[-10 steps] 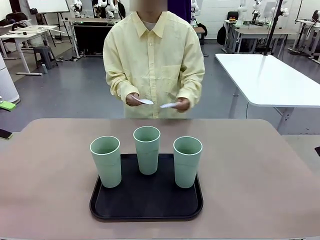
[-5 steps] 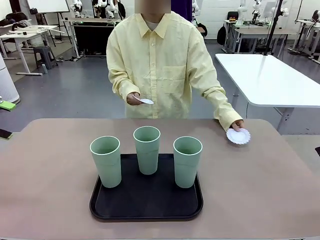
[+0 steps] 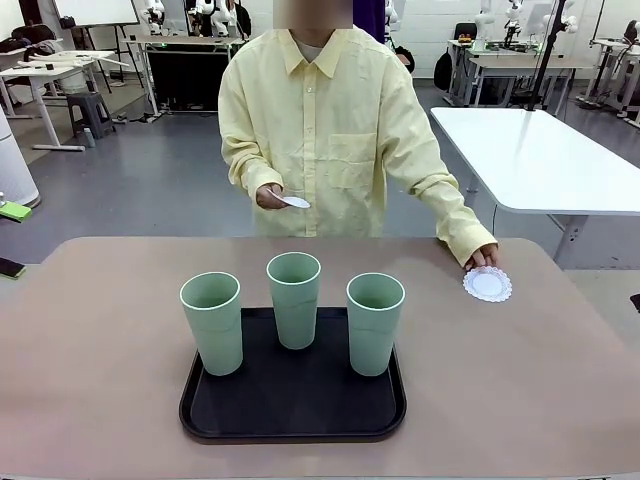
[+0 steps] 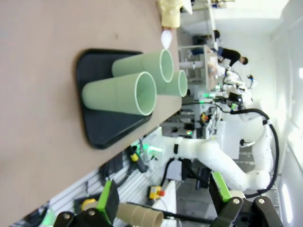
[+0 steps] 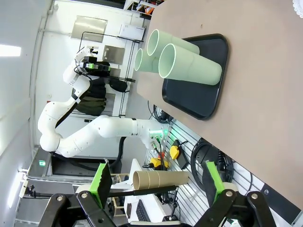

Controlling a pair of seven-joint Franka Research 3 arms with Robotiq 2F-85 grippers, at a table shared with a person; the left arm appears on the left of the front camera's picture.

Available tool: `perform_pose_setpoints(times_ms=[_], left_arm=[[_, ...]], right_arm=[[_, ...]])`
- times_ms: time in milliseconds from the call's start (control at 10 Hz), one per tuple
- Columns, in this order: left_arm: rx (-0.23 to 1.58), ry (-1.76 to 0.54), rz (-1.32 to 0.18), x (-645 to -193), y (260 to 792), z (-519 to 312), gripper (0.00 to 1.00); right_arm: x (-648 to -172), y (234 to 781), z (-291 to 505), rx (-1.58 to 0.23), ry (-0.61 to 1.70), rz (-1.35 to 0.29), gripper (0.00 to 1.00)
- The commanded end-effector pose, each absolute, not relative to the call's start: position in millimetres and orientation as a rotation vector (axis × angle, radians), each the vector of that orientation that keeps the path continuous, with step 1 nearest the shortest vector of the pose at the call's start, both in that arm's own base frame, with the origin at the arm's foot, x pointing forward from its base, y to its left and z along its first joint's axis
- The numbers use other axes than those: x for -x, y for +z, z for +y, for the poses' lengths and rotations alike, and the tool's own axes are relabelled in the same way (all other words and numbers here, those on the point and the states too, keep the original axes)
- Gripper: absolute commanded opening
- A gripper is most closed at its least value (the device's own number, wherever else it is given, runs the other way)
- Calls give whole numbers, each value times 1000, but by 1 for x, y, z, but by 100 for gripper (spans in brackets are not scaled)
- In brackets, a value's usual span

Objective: Place coasters on the table and set cups on them.
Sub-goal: Pick up one Reusable plastic cup and place it on a coaster set by the human.

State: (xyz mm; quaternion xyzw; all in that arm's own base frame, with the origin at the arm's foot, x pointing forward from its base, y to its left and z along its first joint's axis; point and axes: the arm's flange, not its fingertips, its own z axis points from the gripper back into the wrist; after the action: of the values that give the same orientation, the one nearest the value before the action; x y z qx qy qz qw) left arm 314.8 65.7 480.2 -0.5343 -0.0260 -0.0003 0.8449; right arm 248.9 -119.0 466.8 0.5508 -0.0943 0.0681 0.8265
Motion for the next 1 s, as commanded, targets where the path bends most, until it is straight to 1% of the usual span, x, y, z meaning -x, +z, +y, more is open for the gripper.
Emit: perform_pose_setpoints(times_ms=[0,600,700,800,900], left_arm=[[1141,-12,-67,-316,481,66,100],[1141,-12,-67,-316,481,66,100],[1141,-12,-67,-316,481,66,100],[1141,-12,-67,-316,481,66,100],[1141,-12,-67,-316,481,66,100]], right_arm=[[-250,467,-119,-1187,155,-209,100],[-249,467,-119,-1170,145,-200,100],[-265,481,-108,-1034,260,-228,100],[-285,492,-91,-912,275,-241,100],[-308,505,-72,-755,371,-300,100]])
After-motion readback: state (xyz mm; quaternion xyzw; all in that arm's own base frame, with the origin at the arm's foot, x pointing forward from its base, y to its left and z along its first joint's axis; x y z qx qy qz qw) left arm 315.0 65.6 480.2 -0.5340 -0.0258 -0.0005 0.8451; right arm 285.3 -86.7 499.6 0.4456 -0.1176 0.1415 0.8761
